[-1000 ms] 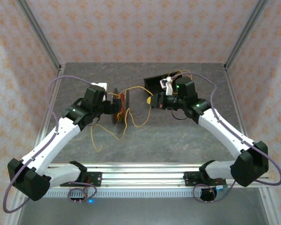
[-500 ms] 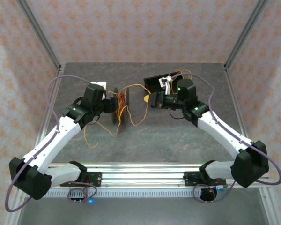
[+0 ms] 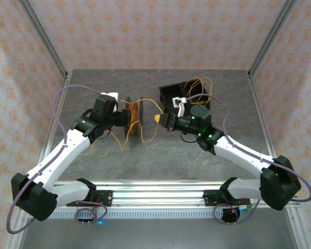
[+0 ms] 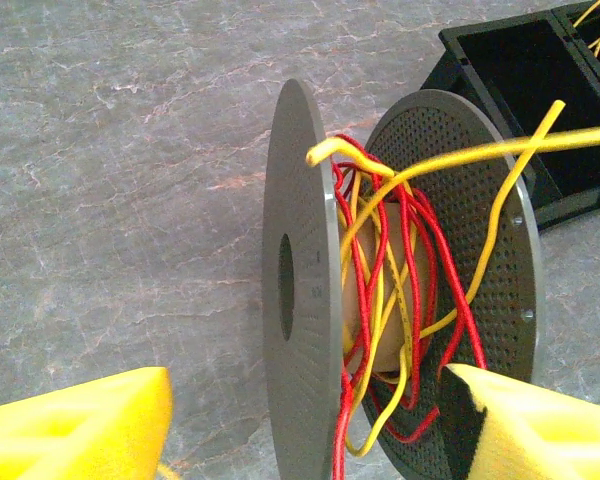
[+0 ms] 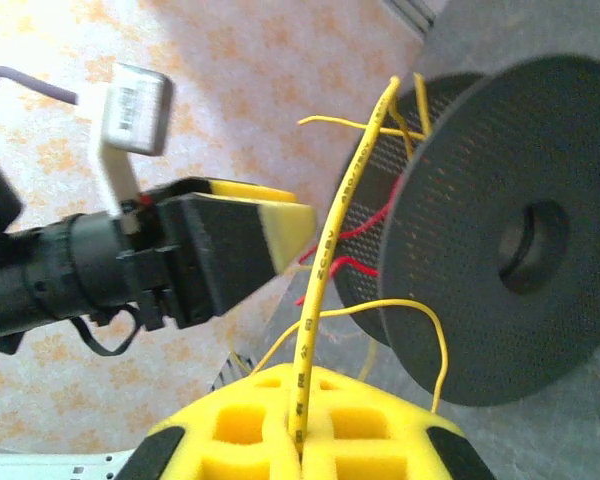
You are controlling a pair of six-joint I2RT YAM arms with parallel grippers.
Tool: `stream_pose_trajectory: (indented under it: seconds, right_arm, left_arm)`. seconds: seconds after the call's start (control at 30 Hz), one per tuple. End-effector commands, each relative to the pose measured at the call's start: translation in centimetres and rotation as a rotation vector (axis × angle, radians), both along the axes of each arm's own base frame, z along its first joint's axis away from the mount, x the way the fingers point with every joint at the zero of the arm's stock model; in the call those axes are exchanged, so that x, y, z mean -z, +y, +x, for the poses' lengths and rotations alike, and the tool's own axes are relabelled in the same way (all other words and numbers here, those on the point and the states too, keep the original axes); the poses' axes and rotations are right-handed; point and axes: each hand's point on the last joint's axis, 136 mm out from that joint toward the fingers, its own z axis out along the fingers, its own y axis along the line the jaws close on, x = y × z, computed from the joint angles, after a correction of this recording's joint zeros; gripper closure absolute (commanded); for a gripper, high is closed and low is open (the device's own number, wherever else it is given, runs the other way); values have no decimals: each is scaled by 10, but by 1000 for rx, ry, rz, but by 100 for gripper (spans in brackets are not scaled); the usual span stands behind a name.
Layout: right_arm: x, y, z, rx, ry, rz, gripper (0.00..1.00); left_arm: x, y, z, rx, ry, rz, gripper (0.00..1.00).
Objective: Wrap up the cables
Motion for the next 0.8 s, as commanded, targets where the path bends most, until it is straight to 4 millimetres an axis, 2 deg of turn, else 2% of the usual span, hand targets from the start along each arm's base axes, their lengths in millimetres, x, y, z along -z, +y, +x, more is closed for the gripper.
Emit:
stream_pose_trajectory:
  seconds: [0.0, 0.13, 0.27, 0.4, 0.43, 0.5, 0.57, 0.73, 0.77]
  right_arm:
    - [-51, -11, -3, 46, -193, 73, 100]
    - [-57, -5, -8, -7, -178, 63, 100]
    - [-49, 4, -8, -44, -123, 32, 100]
    - [-44, 5, -8, -48, -98, 14, 100]
    - [-33, 8, -3, -43, -66, -13, 100]
    - [-26, 7, -1, -32, -50, -41, 100]
    - [-22, 4, 1, -9, -39, -68, 100]
    - [-22, 0, 1, 4, -35, -89, 100]
    - [-32, -4, -3, 11, -55, -78, 100]
  left_arm:
    - [1, 7, 6, -23, -9, 31, 26]
    - [0, 2, 10, 2, -7, 38, 20]
    - [-11, -4, 16, 38, -45, 36, 9]
    - [-15, -3, 18, 41, -51, 47, 11]
    - [-16, -4, 18, 45, -50, 43, 11]
    - [-17, -5, 16, 52, -43, 37, 10]
    - [-18, -4, 12, 54, -42, 32, 2]
    - [-20, 5, 0, 40, -44, 54, 1]
    - [-20, 8, -1, 31, -46, 57, 1]
